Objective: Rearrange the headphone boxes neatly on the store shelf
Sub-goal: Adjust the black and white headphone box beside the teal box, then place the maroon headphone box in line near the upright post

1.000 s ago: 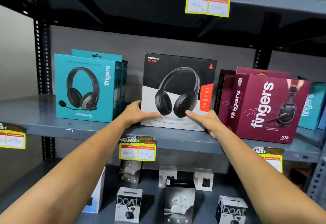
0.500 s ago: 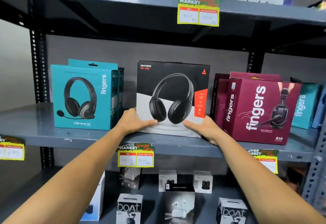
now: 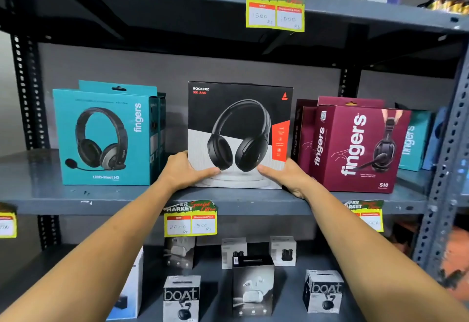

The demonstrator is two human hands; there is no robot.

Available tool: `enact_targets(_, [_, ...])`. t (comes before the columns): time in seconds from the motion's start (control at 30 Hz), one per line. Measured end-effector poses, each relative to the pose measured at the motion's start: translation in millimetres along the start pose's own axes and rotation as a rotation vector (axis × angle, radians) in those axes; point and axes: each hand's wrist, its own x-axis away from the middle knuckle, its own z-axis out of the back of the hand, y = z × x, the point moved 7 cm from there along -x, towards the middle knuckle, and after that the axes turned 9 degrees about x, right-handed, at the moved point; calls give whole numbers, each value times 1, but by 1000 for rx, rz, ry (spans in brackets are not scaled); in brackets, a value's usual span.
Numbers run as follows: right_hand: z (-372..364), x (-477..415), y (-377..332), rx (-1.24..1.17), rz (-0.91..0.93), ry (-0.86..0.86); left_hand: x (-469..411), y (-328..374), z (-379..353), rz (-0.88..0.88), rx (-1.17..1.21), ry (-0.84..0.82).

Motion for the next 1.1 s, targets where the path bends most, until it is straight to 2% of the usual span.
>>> enact_targets(0.07, [2,5,-4,-8,-14,65,2,0,5,12,37,24])
enact_targets(0.13, [16,20,-13,70,29,277,9,4,18,-20,82,148])
enact_targets(0.23, [39,64,-47,340,464,598,32,25,41,-232,70,438])
enact_targets(0.3, [50,94,-58,571,698,726,55,46,38,-398,66,553])
enact_targets(0.33, [56,104,-61,669,771,774,65,60,30,-468,55,571])
enact_targets(0.4, [75,115,-55,815,805,872,79,85,0,-601,38,546])
enact_targets(0.53, [136,128,-33,885,664,1030,92,135,-88,-743,79,348])
enact_targets(0.6, [169,130,-17,820,562,1018,92,156,-130,-720,121,276])
enact_targets(0.67, [198,128,1,684,446,949,88,175,-162,-624,224,228])
enact_targets(0.83, [243,100,63,310,22,676,41,191,-209,-160,439,170])
enact_targets(0.9, [247,87,80,261,-99,555,18,178,-220,25,459,102])
enact_targets(1.0, [244,66,93,274,-181,387,4,156,-241,217,588,-86])
enact_targets(1.1, [243,48,100,190,-123,273,-4,154,-262,158,516,-230])
